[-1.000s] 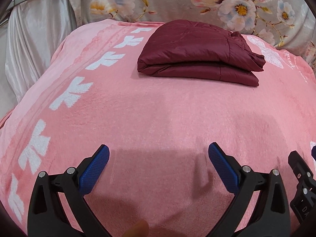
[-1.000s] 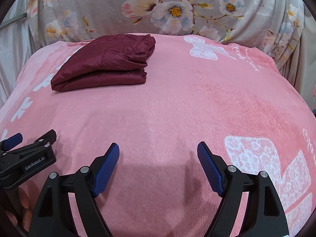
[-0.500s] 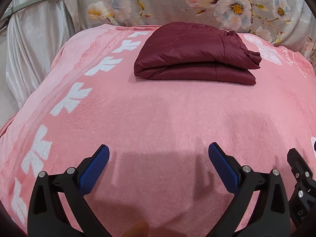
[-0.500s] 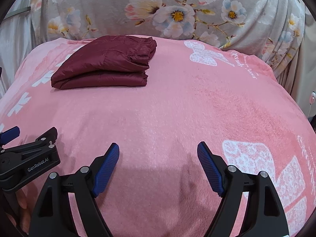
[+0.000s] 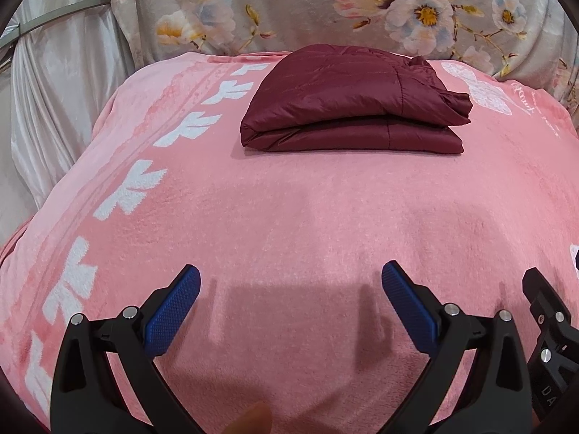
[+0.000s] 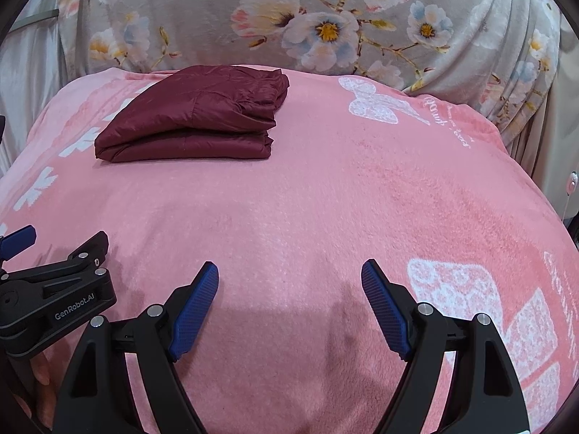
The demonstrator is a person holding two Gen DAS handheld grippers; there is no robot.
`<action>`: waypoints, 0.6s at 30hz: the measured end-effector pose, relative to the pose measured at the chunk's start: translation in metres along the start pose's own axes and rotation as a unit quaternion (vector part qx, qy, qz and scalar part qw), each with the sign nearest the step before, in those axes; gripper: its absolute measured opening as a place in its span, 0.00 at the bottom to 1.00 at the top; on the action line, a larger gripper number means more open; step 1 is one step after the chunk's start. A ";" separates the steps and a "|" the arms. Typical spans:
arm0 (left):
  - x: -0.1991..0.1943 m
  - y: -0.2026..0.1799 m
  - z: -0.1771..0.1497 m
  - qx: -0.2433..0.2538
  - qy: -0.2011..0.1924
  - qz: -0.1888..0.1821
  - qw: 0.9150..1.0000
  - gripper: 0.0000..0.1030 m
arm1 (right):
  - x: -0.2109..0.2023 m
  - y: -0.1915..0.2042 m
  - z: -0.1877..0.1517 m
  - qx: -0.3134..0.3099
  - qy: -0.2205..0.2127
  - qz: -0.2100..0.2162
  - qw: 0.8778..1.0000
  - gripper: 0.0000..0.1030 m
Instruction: Fold large clothes
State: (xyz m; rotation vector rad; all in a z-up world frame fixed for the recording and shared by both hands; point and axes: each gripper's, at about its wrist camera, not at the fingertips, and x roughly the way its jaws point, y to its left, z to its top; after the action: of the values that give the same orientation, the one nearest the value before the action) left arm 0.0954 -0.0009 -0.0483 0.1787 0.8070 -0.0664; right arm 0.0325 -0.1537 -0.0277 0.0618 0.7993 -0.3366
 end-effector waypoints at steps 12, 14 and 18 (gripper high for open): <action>-0.005 -0.003 0.000 0.008 -0.010 0.001 1.000 0.95 | -0.002 0.004 0.000 -0.008 -0.004 -0.001 1.000 0.76; -0.006 -0.005 0.000 0.011 -0.013 0.001 1.000 0.95 | -0.002 0.006 -0.001 -0.011 -0.005 -0.003 1.000 0.76; -0.009 -0.009 0.000 0.021 -0.021 0.001 1.000 0.95 | -0.003 0.008 -0.001 -0.015 -0.007 -0.005 1.000 0.76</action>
State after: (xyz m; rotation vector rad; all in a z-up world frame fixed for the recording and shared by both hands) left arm 0.0876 -0.0100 -0.0430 0.2163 0.7649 -0.0850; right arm 0.0327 -0.1456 -0.0269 0.0284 0.7915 -0.3342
